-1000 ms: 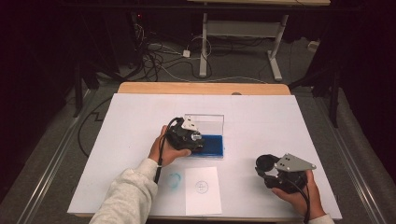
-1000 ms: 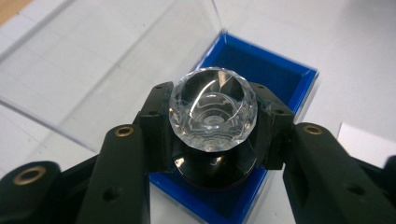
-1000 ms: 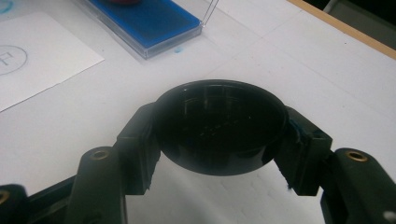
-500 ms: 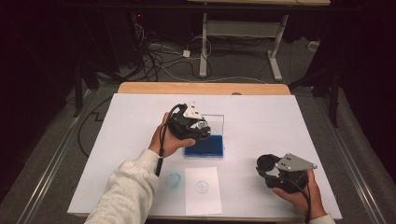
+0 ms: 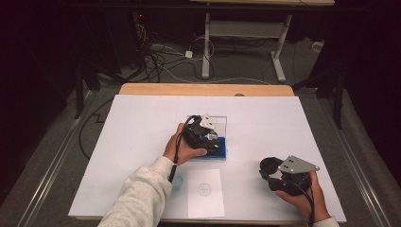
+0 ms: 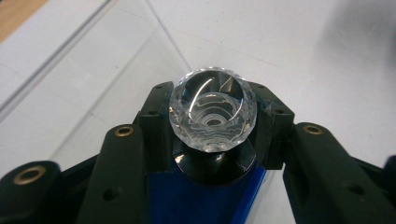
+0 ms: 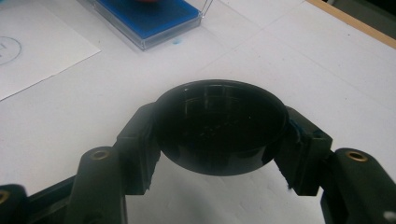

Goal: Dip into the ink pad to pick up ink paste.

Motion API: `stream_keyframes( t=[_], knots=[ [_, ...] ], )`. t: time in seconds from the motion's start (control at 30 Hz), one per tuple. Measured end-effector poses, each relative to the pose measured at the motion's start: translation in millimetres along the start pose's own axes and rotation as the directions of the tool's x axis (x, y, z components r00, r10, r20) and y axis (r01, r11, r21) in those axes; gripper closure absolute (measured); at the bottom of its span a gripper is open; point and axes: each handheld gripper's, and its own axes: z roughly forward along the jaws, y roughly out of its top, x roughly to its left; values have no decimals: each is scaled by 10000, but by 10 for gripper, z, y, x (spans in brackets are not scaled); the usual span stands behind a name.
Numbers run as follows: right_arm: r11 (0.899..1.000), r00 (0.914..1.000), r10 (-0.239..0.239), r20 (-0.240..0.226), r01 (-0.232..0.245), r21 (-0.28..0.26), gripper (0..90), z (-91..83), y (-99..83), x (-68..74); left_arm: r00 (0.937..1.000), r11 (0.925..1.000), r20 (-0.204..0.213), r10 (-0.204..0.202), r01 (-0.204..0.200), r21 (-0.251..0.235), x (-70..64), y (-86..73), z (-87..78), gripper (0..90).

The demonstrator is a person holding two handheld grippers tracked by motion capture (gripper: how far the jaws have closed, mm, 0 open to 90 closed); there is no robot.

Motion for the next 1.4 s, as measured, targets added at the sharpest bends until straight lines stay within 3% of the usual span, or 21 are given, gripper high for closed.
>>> stream_keyframes(
  t=[0.13,0.2,0.5,0.77,0.9,1.4],
  knots=[
    [10000,10000,-5,2,5,-6,384,-2,-3,-2,10000,9999,43,14,-14,139,-14,-5,68,546],
    [10000,10000,61,3,-61,11,384,-5,-8,-5,9999,9997,-145,4,-1,227,-17,-10,90,546],
    [10000,10000,9,53,-9,-11,384,-5,-6,-11,9992,9997,336,-197,192,151,21,-29,72,546],
    [10000,10000,-45,-9,46,46,384,-1,-3,2,9999,9998,-88,89,-87,203,-43,-24,95,546],
    [10000,10000,-26,-22,26,35,384,-3,-3,3,10000,10000,-4,36,-36,-39,-32,-75,96,546],
    [10000,10000,-31,-65,31,94,383,14,4,22,9999,9999,170,6,-8,147,-16,-52,101,546]
  ],
)
